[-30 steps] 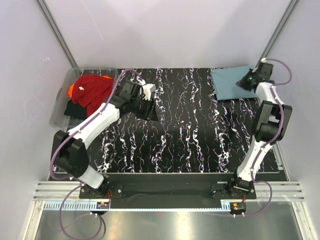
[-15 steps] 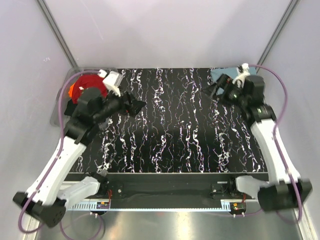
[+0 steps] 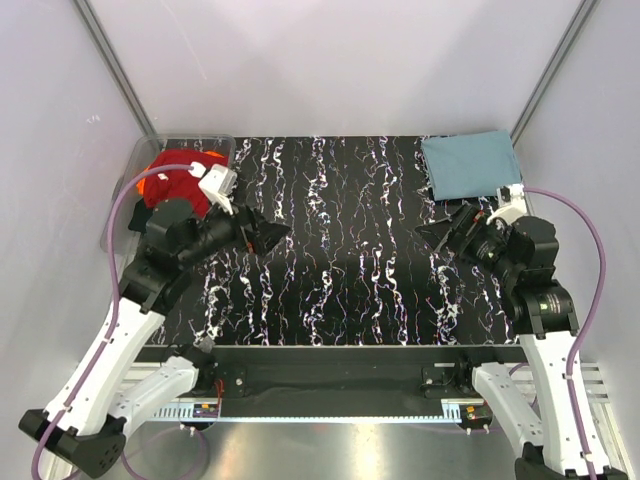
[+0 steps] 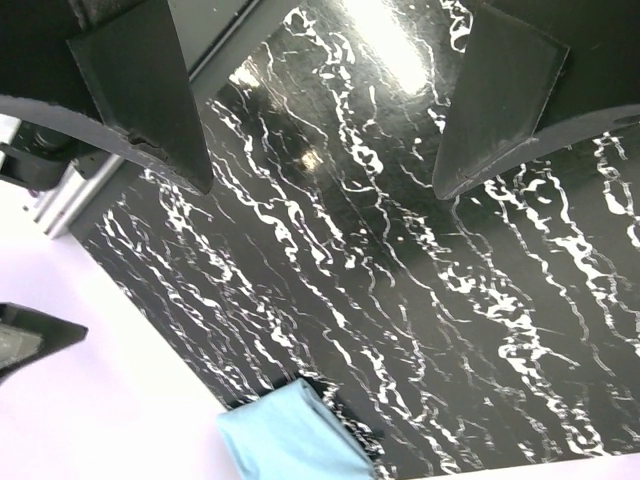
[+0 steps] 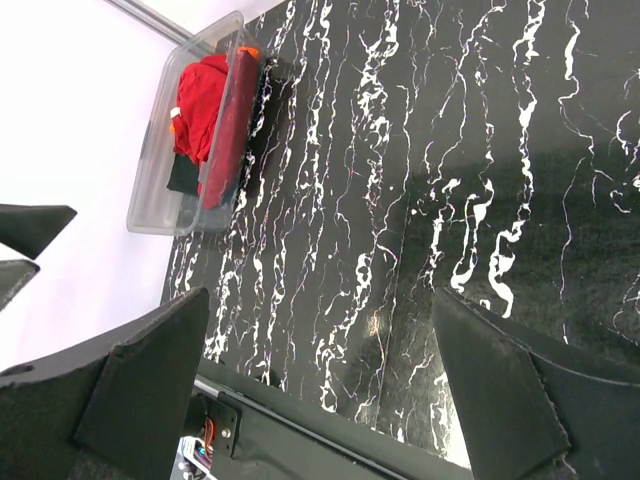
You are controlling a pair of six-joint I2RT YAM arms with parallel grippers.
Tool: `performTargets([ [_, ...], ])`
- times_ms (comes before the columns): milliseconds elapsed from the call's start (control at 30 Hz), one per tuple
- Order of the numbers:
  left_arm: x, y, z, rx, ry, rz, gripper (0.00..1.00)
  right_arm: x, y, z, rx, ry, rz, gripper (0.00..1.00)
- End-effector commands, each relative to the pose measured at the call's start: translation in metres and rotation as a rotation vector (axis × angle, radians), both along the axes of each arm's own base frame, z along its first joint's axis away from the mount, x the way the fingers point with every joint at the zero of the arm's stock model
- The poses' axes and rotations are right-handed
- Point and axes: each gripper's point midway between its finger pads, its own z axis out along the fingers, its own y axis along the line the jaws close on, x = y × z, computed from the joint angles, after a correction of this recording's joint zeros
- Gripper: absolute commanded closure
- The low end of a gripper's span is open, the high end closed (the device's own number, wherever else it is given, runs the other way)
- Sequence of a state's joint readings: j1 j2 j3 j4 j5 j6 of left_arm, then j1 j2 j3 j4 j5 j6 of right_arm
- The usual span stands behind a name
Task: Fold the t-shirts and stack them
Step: Reset both grippers
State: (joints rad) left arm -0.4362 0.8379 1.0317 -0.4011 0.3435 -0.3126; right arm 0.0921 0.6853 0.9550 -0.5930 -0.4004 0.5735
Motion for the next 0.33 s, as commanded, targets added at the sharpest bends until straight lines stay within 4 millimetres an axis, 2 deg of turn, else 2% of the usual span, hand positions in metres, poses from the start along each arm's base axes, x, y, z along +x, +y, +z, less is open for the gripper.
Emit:
performTargets([
  [0,-0.011,-0.006,0.01,-0.048,-0.041,-0.06,0.01,0.001,-0.005,0.013,-0.01,-0.031,-0.031,0.0],
  [133,-0.018,-0.008,0.009,-0.048,-0.057,-0.094,0.01,0.001,-0.004,0.022,0.001,-0.045,-0.026,0.0],
  [300,-0.02,-0.008,0.019,-0.053,-0.094,-0.102,0.01,0.008,-0.006,0.028,-0.01,-0.049,-0.044,0.0],
])
